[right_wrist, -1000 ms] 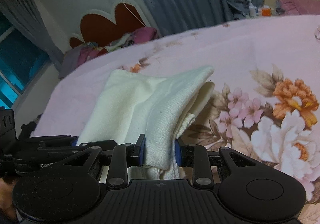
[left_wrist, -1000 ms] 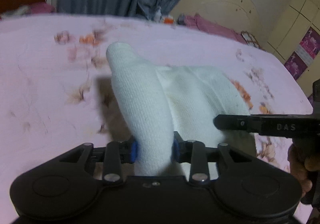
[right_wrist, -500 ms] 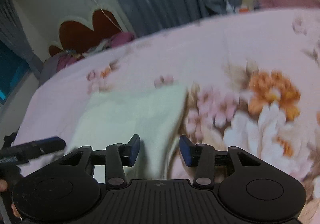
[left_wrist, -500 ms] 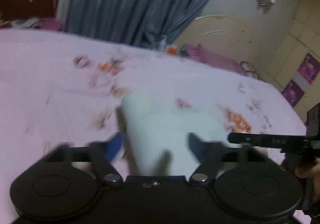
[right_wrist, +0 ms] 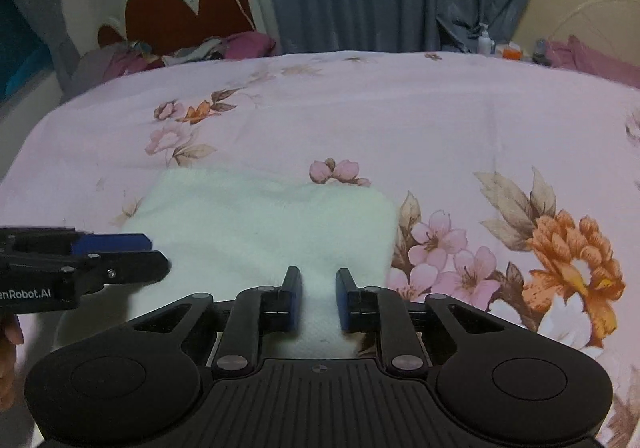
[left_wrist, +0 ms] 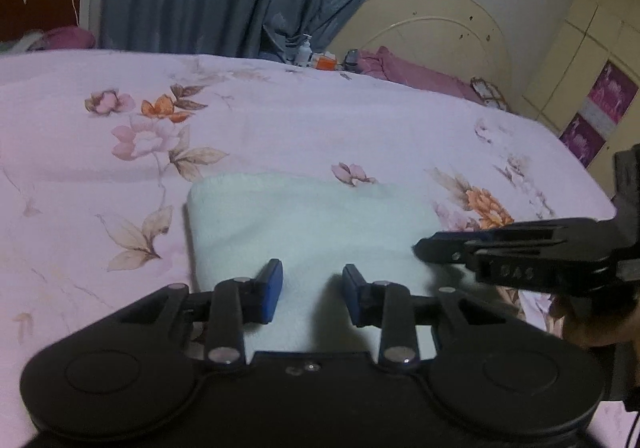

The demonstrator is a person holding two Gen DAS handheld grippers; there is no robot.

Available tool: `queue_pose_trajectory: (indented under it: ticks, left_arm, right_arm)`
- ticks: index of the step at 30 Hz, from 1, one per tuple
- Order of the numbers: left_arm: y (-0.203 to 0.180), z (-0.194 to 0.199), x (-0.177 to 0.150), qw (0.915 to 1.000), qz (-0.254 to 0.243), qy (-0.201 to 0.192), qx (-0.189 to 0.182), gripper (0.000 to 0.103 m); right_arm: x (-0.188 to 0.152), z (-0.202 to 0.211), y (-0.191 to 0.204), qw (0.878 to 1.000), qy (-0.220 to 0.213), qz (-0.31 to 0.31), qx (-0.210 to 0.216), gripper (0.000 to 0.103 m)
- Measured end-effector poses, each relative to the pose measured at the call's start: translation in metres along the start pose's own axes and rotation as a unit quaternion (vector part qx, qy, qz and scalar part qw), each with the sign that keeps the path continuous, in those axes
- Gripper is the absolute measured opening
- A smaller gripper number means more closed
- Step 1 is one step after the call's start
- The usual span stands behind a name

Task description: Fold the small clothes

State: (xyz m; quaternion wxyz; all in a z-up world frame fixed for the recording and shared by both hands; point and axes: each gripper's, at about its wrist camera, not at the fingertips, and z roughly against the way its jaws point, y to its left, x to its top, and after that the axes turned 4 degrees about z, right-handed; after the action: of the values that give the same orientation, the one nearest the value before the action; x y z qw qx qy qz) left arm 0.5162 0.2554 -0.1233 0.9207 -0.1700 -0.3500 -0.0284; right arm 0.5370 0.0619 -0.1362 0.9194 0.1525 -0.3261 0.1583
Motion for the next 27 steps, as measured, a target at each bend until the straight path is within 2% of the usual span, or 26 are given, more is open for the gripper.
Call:
queue_pose_trajectory:
  ticks: [2, 4, 5, 8, 11, 14, 18, 21, 23, 25, 27]
  left_arm:
    - [-0.01, 0.019, -0.003, 0.9998, -0.013, -0.015, 0.001, 0.032]
    - [-0.018, 0.036, -0.008, 0.9995, -0.018, -0.023, -0.009, 0.032]
    - [-0.021, 0.04, -0.011, 0.9995, -0.02, -0.022, -0.014, 0.032]
    - [-0.027, 0.033, -0.023, 0.9993, -0.037, 0.004, 0.001, 0.032]
    - [-0.025, 0.023, -0.033, 0.9995, -0.031, 0.011, 0.002, 0.032]
    - [-0.026, 0.031, -0.033, 0.9998, -0.016, 0.004, 0.006, 0.032]
    - [-0.029, 0.044, -0.04, 0.9998, -0.019, -0.003, 0.008, 0.032]
    - [-0.032, 0.049, -0.051, 0.9998, -0.02, -0.003, 0.008, 0.032]
    - [-0.034, 0.05, -0.059, 0.9997, -0.021, -0.004, 0.01, 0.032]
    - [-0.036, 0.054, -0.065, 0.9997, -0.02, -0.007, 0.014, 0.032]
    - [-0.036, 0.062, -0.069, 0.9997, -0.016, -0.014, 0.014, 0.032]
  right_arm:
    - [-0.002, 0.017, 0.004, 1.0, -0.018, 0.0, -0.004, 0.018]
    - [-0.009, 0.039, 0.011, 0.999, -0.045, -0.007, 0.015, 0.018]
    - [-0.013, 0.046, 0.015, 0.998, -0.049, -0.004, 0.03, 0.018]
    - [-0.025, 0.05, 0.029, 0.998, -0.039, 0.024, 0.037, 0.018]
    - [-0.033, 0.031, 0.033, 0.999, -0.01, 0.045, -0.003, 0.017]
    - [-0.03, 0.031, 0.035, 0.999, -0.014, 0.044, -0.027, 0.017]
    - [-0.035, 0.055, 0.039, 0.999, -0.028, 0.043, -0.017, 0.018]
    - [-0.048, 0.068, 0.043, 0.999, -0.016, 0.052, 0.003, 0.018]
    - [-0.057, 0.063, 0.049, 0.997, -0.002, 0.075, -0.022, 0.018]
    - [-0.061, 0.059, 0.049, 0.996, 0.01, 0.071, -0.059, 0.018]
    - [-0.06, 0.065, 0.043, 0.998, 0.011, 0.048, -0.049, 0.018]
